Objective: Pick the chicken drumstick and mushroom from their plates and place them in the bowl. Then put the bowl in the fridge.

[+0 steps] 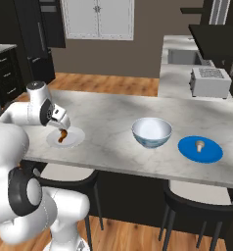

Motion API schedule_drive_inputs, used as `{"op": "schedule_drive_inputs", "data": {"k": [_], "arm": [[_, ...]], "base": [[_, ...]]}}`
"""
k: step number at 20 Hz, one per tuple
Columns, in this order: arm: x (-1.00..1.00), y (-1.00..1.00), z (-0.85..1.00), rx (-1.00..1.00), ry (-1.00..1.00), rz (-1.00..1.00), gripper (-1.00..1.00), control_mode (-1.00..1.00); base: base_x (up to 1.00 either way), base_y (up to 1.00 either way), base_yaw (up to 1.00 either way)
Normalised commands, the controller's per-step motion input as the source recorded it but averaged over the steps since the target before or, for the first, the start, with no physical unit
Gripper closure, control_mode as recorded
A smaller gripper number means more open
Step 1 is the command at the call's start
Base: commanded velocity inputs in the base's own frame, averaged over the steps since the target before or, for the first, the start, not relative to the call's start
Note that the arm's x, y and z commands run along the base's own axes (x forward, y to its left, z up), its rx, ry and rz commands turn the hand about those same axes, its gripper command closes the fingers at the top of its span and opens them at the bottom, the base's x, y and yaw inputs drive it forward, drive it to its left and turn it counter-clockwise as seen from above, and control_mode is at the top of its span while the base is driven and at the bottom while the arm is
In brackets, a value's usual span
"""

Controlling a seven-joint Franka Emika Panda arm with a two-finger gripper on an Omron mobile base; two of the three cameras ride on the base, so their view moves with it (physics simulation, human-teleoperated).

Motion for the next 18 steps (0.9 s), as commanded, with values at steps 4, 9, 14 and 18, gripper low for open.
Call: {"op": "schedule_drive_inputs", "data": {"k": [4,9,14,18], "arm": [[0.42,0.19,-0.25,0.0,0.0,-0.03,-1.0,-1.0],[0.39,0.2,-0.28,0.0,0.0,-0.02,-1.0,-1.0],[0.39,0.2,-0.34,0.0,0.0,0.0,-1.0,-1.0],[0.41,0.14,-0.34,0.0,0.01,0.0,-1.0,-1.0]], "base": [[0.0,0.0,0.0],[0.0,0.0,0.0],[0.0,0.0,0.0],[0.0,0.0,0.0]]}}
